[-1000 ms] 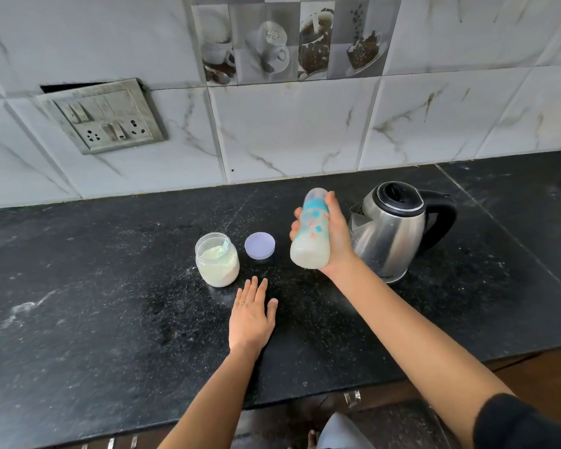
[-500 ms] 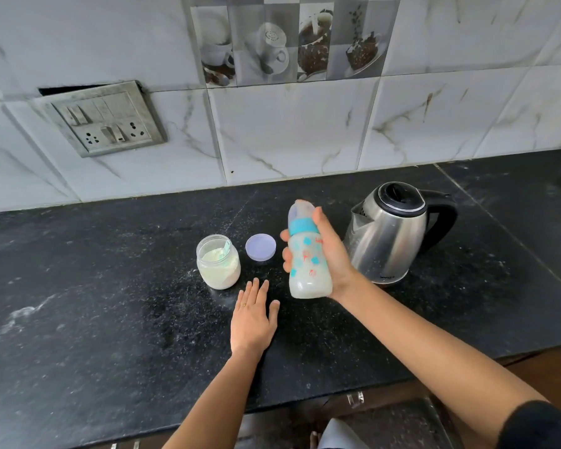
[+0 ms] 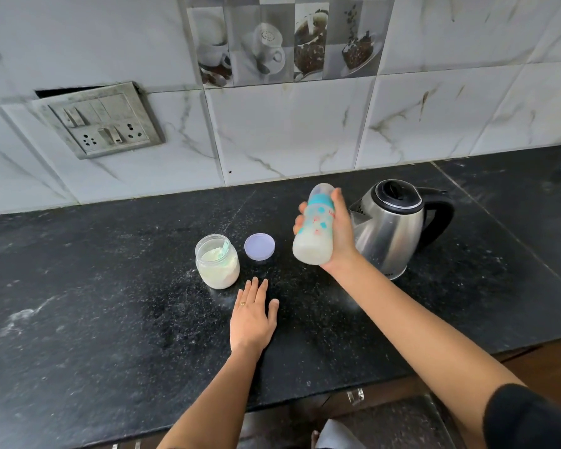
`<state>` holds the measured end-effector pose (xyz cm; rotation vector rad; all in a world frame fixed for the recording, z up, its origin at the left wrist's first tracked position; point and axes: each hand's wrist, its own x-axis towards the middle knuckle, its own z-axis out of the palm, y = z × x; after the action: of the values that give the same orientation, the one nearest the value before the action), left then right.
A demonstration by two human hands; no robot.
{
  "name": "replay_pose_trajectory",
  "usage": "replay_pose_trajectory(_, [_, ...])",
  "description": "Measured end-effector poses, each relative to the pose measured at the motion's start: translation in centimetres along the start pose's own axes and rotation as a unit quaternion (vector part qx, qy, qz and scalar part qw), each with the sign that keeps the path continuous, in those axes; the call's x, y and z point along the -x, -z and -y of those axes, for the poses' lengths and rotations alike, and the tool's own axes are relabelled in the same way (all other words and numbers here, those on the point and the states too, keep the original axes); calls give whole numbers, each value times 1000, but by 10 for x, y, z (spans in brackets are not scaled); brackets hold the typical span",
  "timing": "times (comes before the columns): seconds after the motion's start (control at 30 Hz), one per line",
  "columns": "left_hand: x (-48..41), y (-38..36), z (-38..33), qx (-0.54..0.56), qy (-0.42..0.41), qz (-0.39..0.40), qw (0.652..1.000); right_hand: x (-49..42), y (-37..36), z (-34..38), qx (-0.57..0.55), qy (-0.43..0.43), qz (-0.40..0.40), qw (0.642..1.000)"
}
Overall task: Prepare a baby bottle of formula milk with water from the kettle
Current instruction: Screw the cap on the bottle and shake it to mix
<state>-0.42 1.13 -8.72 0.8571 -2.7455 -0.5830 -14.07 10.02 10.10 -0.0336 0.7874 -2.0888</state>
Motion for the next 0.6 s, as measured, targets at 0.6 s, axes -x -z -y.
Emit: replay_pose_trajectory(0.6, [0, -2, 1, 18, 1, -9, 1000, 13, 9, -9, 37, -19, 44, 998])
